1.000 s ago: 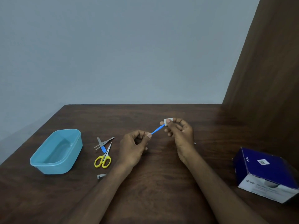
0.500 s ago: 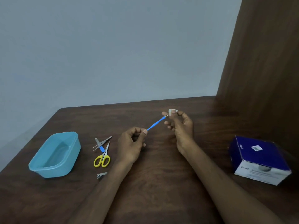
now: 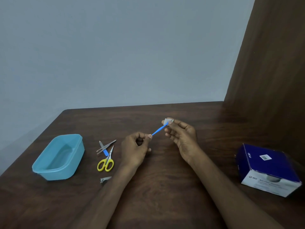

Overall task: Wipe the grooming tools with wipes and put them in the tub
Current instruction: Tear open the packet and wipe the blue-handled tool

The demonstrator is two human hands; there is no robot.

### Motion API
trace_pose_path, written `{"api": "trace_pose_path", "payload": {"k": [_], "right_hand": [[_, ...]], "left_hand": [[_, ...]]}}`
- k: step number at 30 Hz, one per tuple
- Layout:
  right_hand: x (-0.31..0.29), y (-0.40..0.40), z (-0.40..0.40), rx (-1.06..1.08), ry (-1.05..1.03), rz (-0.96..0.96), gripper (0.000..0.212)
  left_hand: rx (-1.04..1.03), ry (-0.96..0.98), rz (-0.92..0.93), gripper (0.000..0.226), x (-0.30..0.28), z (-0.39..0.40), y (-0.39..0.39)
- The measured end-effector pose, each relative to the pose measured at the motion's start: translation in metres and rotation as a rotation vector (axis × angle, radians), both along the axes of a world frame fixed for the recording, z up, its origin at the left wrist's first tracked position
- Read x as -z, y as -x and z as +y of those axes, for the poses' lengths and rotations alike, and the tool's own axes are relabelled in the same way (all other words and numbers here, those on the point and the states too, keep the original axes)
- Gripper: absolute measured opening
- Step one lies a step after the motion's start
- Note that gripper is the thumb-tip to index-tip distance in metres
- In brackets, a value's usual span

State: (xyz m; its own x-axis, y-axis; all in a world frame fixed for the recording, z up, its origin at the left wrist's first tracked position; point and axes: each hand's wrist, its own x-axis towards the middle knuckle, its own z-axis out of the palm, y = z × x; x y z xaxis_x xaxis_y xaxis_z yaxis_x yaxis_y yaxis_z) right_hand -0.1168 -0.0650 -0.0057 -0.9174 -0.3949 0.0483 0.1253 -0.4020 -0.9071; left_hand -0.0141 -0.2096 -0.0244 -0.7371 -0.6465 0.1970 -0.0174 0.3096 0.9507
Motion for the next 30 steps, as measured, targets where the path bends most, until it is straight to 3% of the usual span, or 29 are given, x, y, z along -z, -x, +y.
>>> {"api": "trace_pose_path", "payload": {"k": [4, 12, 17, 22, 28, 30], "right_hand": [[0.001, 0.005, 0.001, 0.054, 0.010, 0.008, 0.011], [-0.001, -0.002, -0.004, -0.087, -0.021, -0.010, 0.013], [-0.001, 0.003, -0.002, 0.062, -0.003, -0.107, 0.011], [0.006, 0.010, 0.001, 0.232, -0.143, -0.058, 0.016], [0.000, -0.007, -0.007, 0.024, -0.058, 0.007, 0.033], [-0.002, -0.006, -0.006, 0.055, -0.038, -0.010, 0.035]], "left_hand": [[-0.007, -0.009, -0.021, 0.015, -0.001, 0.001, -0.001], [0.017, -0.034, -0.002, 0.016, -0.004, 0.001, 0.000], [0.026, -0.043, 0.017, 0.015, -0.005, 0.001, -0.002], [0.045, -0.052, 0.005, 0.016, -0.006, 0.000, -0.002], [0.063, -0.010, -0.016, 0.019, -0.007, 0.001, -0.004], [0.092, -0.002, -0.027, 0.022, -0.007, 0.001, -0.003]]}}
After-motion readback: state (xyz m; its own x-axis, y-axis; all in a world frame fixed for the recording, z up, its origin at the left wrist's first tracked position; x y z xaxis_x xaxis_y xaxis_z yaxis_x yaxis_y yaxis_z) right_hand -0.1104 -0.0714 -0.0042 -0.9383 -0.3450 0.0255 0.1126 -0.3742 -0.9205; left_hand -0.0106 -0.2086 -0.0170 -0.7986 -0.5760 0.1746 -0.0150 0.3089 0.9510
